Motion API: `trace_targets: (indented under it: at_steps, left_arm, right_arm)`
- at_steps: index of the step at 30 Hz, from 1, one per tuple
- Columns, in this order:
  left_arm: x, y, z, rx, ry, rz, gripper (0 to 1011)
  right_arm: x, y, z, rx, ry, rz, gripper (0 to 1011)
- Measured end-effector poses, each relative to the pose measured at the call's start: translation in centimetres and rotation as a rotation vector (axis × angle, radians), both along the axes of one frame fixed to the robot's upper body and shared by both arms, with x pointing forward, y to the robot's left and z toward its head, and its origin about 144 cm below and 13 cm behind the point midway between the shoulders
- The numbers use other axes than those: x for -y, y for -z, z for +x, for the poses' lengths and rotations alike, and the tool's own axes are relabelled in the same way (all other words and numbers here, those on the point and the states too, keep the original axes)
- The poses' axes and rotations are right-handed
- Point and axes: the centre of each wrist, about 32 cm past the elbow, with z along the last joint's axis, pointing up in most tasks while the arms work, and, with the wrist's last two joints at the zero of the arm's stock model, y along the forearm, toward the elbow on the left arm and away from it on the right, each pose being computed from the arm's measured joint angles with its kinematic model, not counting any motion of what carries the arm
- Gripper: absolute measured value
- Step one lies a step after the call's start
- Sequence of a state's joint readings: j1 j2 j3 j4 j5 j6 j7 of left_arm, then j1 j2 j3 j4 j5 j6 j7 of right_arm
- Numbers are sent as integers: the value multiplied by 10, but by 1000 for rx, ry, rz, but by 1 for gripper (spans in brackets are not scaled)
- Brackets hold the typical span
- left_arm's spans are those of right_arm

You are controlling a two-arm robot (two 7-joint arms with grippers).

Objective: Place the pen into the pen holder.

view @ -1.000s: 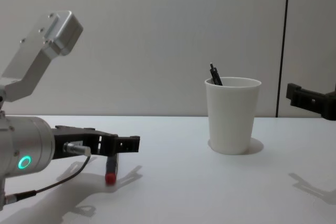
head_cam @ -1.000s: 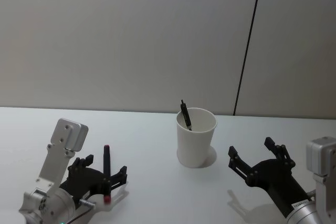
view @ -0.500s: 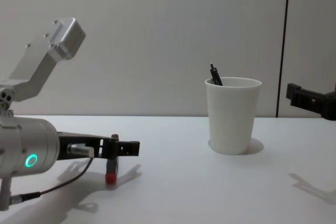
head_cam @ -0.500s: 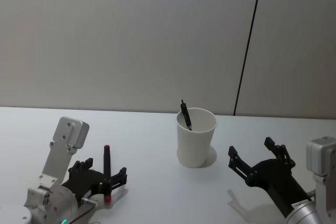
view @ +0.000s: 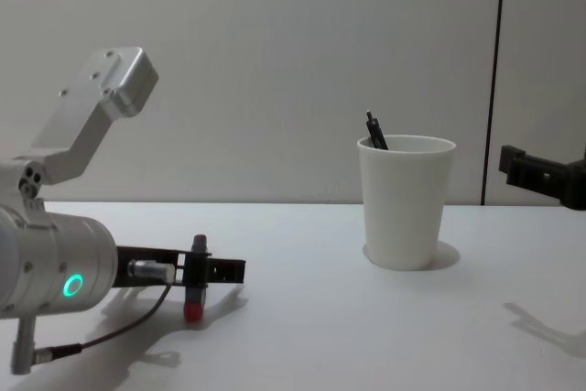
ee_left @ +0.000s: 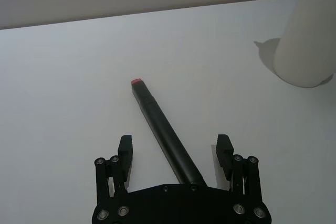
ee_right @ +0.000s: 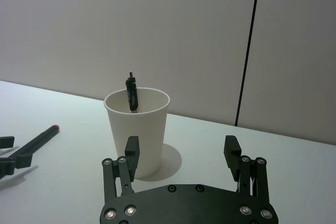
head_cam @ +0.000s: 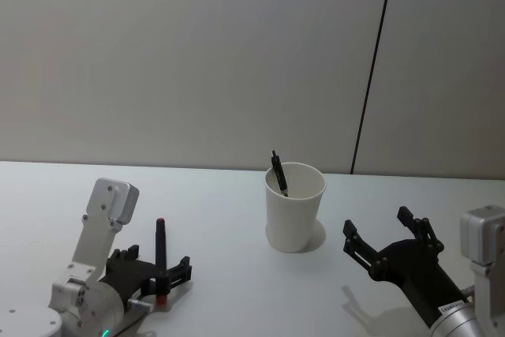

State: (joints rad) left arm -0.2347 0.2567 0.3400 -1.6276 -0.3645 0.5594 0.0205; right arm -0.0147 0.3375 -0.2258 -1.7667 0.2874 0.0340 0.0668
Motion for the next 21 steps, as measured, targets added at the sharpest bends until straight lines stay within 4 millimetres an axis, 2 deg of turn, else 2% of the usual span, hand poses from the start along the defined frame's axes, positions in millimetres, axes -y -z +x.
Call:
trace_targets:
  at_steps: [21]
  left_arm:
    - [13, 1, -2, -25, -56, 26, 988]
  right_arm:
    - [0, 0, 0, 0, 0, 0, 1001]
